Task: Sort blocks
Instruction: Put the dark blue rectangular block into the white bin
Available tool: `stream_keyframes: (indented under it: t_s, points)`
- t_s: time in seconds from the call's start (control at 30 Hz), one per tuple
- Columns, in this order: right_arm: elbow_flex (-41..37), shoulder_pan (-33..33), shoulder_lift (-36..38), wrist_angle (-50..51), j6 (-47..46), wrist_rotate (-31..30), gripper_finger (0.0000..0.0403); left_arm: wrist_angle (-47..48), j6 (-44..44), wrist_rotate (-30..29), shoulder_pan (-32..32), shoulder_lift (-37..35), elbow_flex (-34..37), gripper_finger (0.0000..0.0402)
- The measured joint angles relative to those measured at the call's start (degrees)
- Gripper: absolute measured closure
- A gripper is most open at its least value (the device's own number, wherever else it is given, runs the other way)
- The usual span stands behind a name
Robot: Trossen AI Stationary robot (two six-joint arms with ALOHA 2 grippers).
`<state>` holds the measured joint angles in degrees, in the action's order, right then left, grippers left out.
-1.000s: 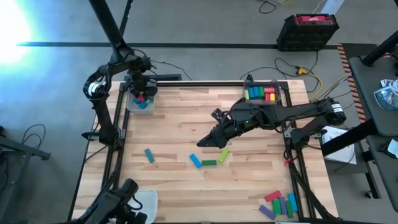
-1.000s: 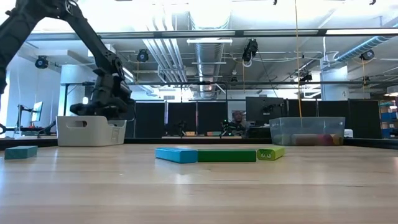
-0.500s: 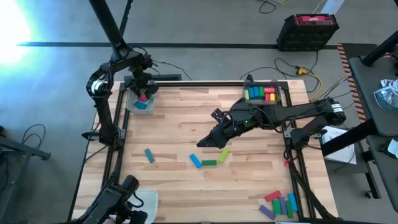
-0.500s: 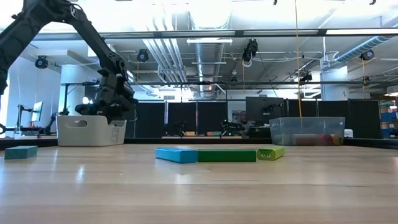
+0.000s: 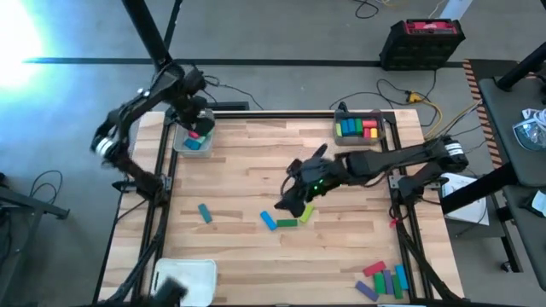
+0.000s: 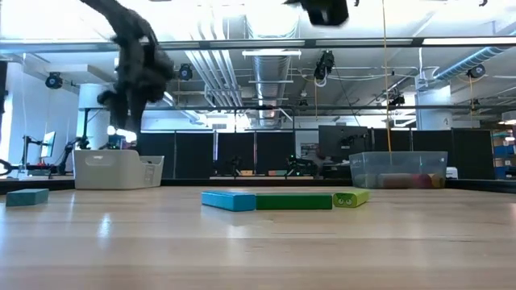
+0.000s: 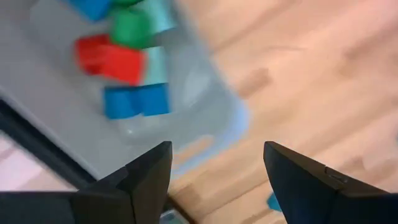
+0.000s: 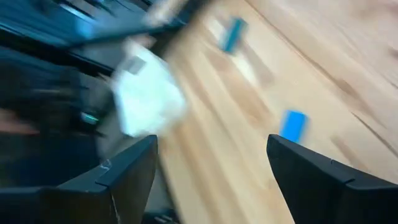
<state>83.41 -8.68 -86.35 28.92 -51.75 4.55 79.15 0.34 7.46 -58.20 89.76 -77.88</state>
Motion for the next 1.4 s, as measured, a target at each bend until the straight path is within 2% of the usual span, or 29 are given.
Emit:
stream_keyframes:
  t_s: [0.1,0.23,0.3,0.47,0.6,0.8,0.9,0.97,1.1,1.2,1.4]
  points:
    - [0.0,-1.4,-3.2,3.1,1.3,-3.1,0.0111,-5.2,0.0,2.8,7.8,-9.6,6.3,0.0163]
    - [0.0,-4.7,-8.6,3.5,2.9,-11.7,0.012,-14.9,-3.3,9.2,21.8,-22.9,15.8,0.0163]
    - [0.0,-6.0,-11.7,3.3,1.5,-13.9,0.0125,-20.4,-7.5,10.9,30.0,-29.2,20.5,0.0163]
    - [1.0,-7.0,-19.5,2.1,-2.3,-18.2,0.014,-39.4,-21.2,10.7,51.2,-42.2,31.7,0.0163]
    - [5.0,-7.5,-24.6,3.2,-1.2,-21.2,0.0155,-53.6,-31.1,3.2,66.3,-48.1,38.5,0.0163]
    - [9.8,-7.3,-30.5,5.2,0.3,-21.1,0.0161,-56.0,-39.9,-14.5,84.5,-48.9,40.9,0.0168]
    - [11.6,-7.3,-32.8,5.3,1.3,-22.2,0.0152,-53.9,-44.3,-20.0,90.0,-47.9,41.0,0.0169]
    - [12.7,-7.3,-33.7,5.8,1.8,-23.0,0.0146,-49.4,-50.2,-23.4,92.0,-47.2,41.0,0.0169]
    - [14.8,-7.4,-33.6,5.6,3.1,-24.2,0.0138,-34.9,-72.1,-29.8,92.3,-45.1,41.2,0.0169]
    - [16.8,-7.3,-32.8,5.6,5.1,-25.3,0.0134,-31.0,-91.3,-30.5,92.3,-42.5,42.2,0.0169]
    - [22.6,-7.1,-30.6,5.9,12.1,-25.6,0.0124,-32.3,-105.6,-30.6,92.3,-33.3,42.0,0.0169]
